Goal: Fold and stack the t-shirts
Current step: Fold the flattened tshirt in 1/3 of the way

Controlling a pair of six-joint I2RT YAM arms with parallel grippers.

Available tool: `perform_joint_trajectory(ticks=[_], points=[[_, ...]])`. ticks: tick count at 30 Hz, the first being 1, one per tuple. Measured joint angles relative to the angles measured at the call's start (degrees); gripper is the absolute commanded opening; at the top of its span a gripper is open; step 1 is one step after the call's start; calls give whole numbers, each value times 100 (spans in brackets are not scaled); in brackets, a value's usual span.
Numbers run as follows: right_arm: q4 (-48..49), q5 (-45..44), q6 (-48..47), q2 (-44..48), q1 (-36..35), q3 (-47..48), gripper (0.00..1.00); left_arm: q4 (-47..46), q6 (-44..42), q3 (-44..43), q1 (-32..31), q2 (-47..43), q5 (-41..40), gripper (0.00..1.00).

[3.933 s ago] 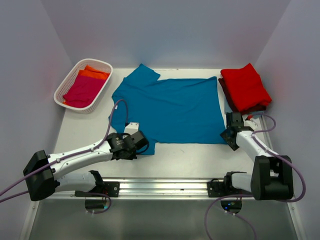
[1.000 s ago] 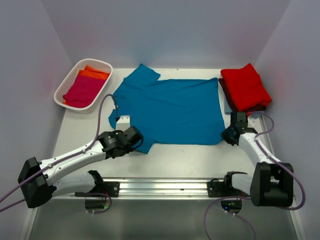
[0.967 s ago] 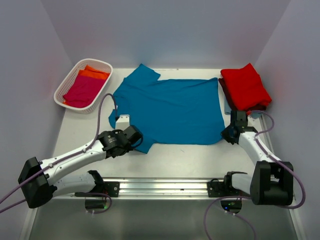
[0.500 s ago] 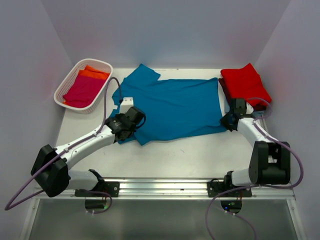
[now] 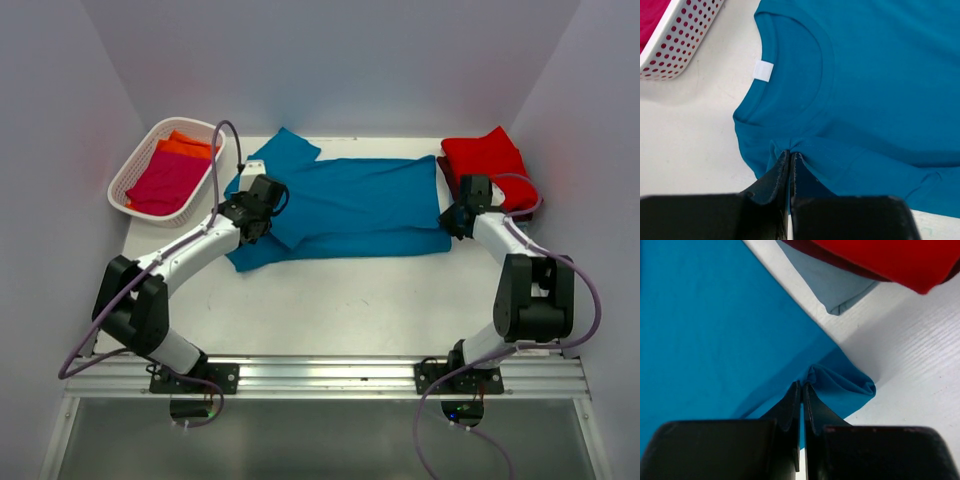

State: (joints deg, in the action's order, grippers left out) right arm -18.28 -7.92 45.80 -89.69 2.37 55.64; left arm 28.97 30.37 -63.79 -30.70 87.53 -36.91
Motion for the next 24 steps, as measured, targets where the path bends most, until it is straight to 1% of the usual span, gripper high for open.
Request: perform_joint_trajectory(ticks=[14,24], points=[[37,-26,-2,-361,94,374,0,-332,-348,-706,483,868,188,0],[232,22,0,-955,107,702,0,-435,-472,-1097,573,1257,367,0]])
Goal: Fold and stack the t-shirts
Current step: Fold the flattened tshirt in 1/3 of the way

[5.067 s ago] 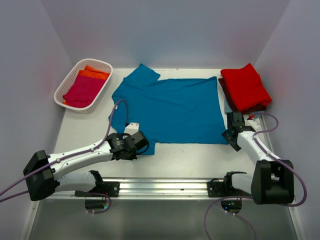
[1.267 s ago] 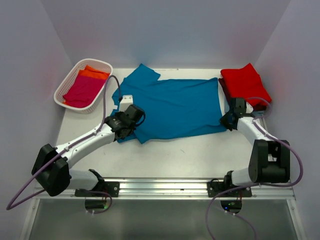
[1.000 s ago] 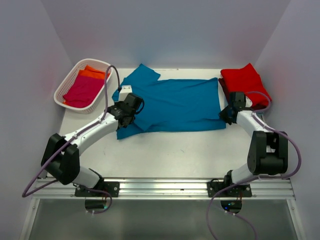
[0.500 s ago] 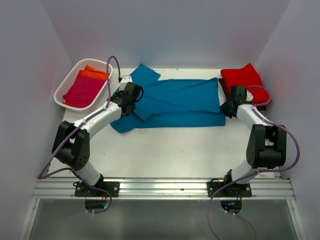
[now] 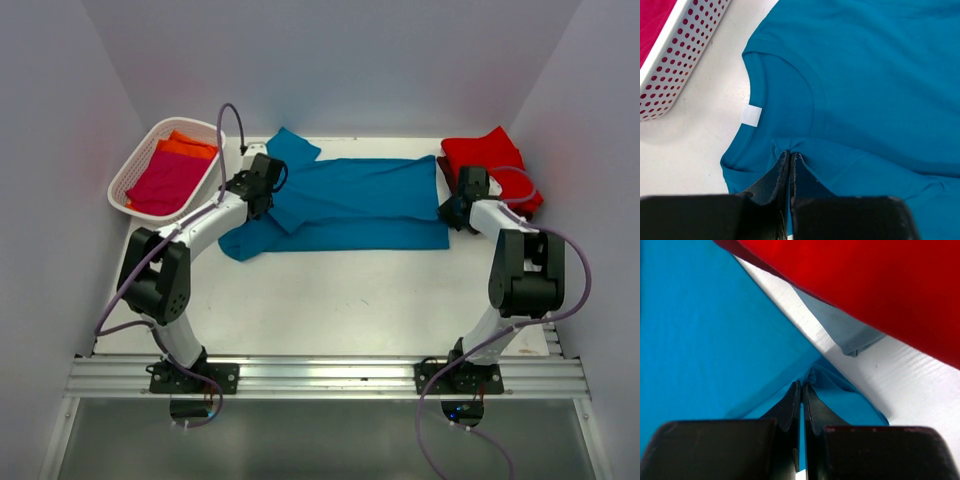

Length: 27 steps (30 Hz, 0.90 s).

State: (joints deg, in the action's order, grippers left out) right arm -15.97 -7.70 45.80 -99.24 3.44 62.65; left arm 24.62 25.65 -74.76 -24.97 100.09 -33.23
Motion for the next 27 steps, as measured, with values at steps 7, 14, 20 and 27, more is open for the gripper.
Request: perform_joint_trajectory(ticks=[7,14,20,27], points=[[173,44,0,-254,0,20,0,-4,-37,-4,28,94,46,0],[341,94,-2,-275,0,28,22,-61,-72,-4,85,175,70,49],[1023,483,-153,-223,0,-197,69,-654,-94,343,103,42,136,100],[1768,1003,-490,619,-90,-1019,43,-1434,-7,1464,107,-1137,671,94]])
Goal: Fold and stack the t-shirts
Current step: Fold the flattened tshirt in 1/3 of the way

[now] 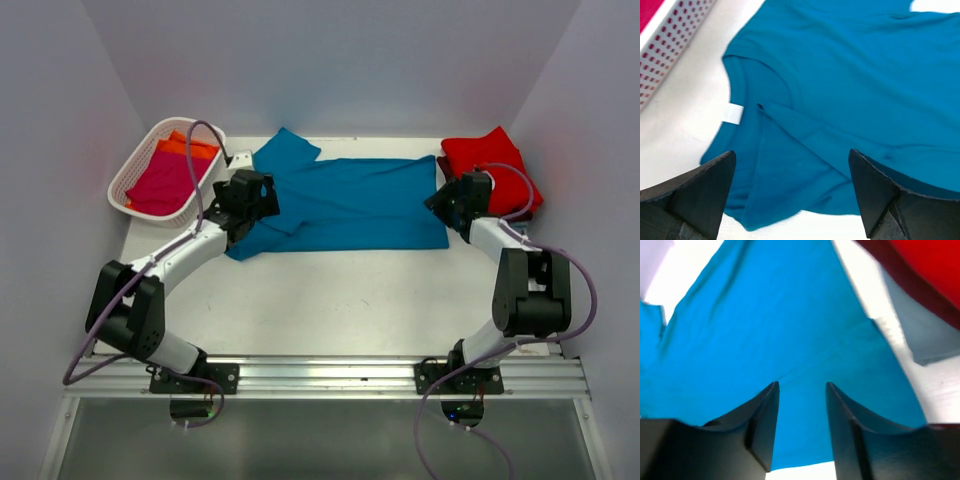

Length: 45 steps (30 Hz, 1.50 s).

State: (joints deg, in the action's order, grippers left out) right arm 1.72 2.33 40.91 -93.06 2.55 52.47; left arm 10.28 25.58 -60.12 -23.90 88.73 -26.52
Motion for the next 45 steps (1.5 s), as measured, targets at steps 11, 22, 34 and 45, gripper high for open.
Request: perform_joint_trajectory(ticks=[11,22,34,45], points=[[39,378,-267,-146,-212,-105,0,-1335,651,1668,7,219,1661,0],[-769,210,-595,-649,-614,273,0,-1845,981,1626,26,726,1816,0],[-1611,-470,-745,-964,-754,715,0,-439,1237,1589,26,295,1064,0],[-2264,-946,-916,-494,-1193,354,0,245,1440,2013,26,-380,1320,0]])
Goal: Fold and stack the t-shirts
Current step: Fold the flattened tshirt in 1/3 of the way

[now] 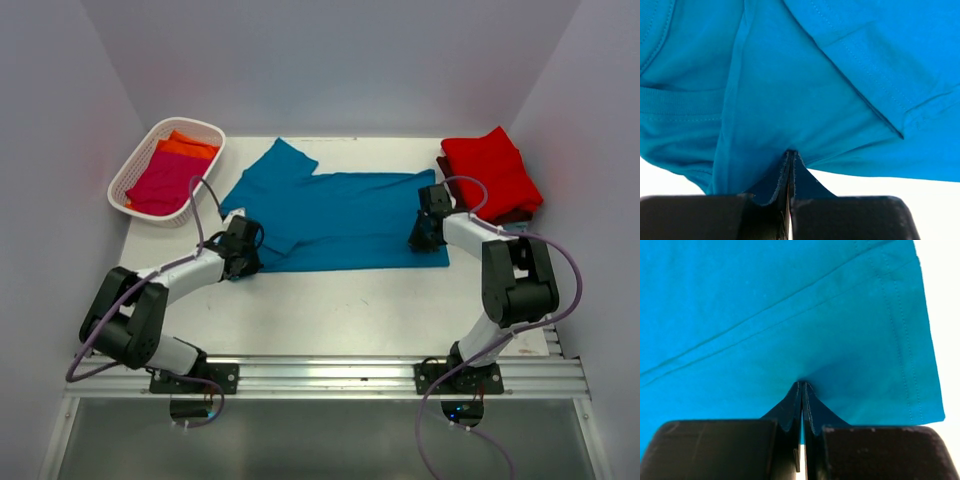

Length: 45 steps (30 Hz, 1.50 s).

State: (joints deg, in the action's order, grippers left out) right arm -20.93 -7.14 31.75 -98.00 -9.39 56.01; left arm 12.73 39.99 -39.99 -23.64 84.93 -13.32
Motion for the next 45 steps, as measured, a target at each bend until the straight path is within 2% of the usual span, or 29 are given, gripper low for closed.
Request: perform_joint_trajectory(ticks=[10,18,23,25,26,27,30,31,34,37,45], points=[[-868,-221,17,562,-118,-446,0,1849,295,153,0,-815,352,0],[-1113,-278,31,890,-120,-769,0,2533,492,354,-7,-1156,695,0],[-1373,-195,-28,1010,-177,-780,0,2857,640,424,-7,-1679,833,0],[-1484,-57,-103,1180,-267,-787,6,2983,713,428,-7,-1963,909,0],[-1523,28,-151,1342,-372,-785,17,3027,748,422,-7,-2105,916,0],[-1537,118,-199,1534,-533,-765,25,3060,763,411,-13,-2225,914,0],[-1631,260,-400,1915,-1320,-341,38,3165,839,258,-92,-2551,807,0],[-1635,267,-461,1917,-1582,-127,40,3152,844,175,-131,-2625,756,0],[-1598,289,-686,1515,-2472,870,43,2938,811,-48,-190,-2780,540,1],[-1565,308,-859,726,-3139,1725,43,2621,708,-186,-195,-2798,304,2],[-1921,354,-1182,-1150,-4026,3075,45,2046,518,-424,-195,-2717,-212,5]])
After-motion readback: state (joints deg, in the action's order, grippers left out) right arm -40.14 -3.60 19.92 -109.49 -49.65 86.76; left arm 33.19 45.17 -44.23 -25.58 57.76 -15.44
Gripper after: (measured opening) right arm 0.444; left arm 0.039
